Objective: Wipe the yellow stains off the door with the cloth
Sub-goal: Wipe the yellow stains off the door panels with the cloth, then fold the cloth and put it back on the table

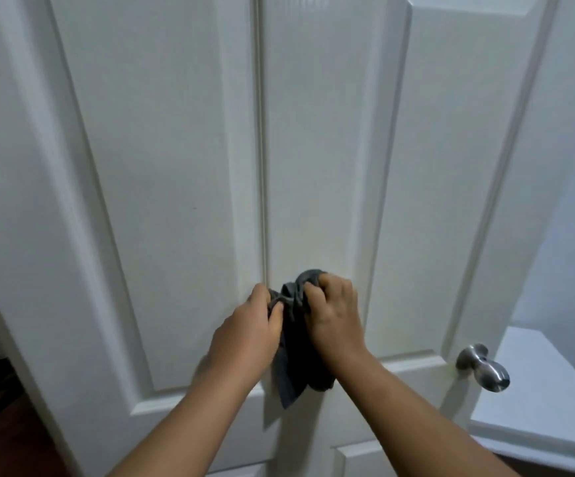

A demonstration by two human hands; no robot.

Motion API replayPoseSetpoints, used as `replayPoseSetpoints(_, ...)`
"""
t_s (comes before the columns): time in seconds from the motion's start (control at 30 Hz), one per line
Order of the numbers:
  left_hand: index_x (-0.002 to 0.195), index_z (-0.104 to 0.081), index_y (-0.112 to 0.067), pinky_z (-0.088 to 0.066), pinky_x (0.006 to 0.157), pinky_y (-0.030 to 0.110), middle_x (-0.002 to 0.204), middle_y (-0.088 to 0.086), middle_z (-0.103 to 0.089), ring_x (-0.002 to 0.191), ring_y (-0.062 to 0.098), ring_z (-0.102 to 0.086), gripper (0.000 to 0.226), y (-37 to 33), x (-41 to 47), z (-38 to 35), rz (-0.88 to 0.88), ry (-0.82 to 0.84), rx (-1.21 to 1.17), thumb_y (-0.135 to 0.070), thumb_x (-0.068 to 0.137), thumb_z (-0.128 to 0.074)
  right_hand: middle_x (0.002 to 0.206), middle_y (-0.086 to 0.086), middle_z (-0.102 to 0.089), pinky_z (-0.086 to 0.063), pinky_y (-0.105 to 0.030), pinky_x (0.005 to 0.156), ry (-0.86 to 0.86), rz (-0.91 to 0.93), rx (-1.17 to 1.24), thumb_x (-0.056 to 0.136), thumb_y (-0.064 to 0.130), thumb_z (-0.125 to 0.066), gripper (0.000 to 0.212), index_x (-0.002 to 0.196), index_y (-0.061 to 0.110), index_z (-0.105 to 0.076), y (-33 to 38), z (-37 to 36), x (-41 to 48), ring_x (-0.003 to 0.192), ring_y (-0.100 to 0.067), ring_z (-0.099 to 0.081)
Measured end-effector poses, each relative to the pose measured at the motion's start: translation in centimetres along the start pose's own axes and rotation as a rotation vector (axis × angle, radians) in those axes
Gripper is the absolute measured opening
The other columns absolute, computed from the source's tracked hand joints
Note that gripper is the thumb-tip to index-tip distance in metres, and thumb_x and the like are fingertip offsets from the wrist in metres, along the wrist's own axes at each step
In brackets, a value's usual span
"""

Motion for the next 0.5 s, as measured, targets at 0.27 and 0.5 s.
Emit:
replayPoseSetpoints(0.27, 0.093, -0.054, -0.019, -0.041, 0.065, 0.034, 0.097, 0.007, -0.066, 0.090, 0.032, -0.062, 0.026, -1.3, -1.7, -2.7, -0.196, 0.176, 0.268, -0.043, 0.098, -0.045, 0.101, 0.001, -0.057, -0.052, -0.039, 0.072, 0.680, -0.470, 0.092, 0.071, 0.026, -0.077, 0.044, 0.104, 0.020, -0.049, -8.8, 6.5, -8.3, 0.088, -0.023, -0.061)
replayPoseSetpoints(0.5, 0.081, -0.059, -0.022, -0.050, 0.067, 0.034, 0.079, 0.000, -0.063, 0.076, 0.025, -0.059, 0.024, -11.0, -3.3, -9.9, -0.356, 0.375, 0.132, -0.040, 0.096, -0.052, 0.088, -0.002, -0.061, -0.045, -0.034, 0.066, 0.852, -0.578, -0.353, 0.089, 0.019, -0.048, 0.011, 0.096, 0.023, -0.056, -19.2, 18.3, -14.2, 0.085, -0.028, -0.061)
Point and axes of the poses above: each hand's wrist, its own x-axis towards the middle knuckle, its own z-axis out of the back of the hand, y = z × x, the point moved 8 cm from there along x, towards the middle knuckle
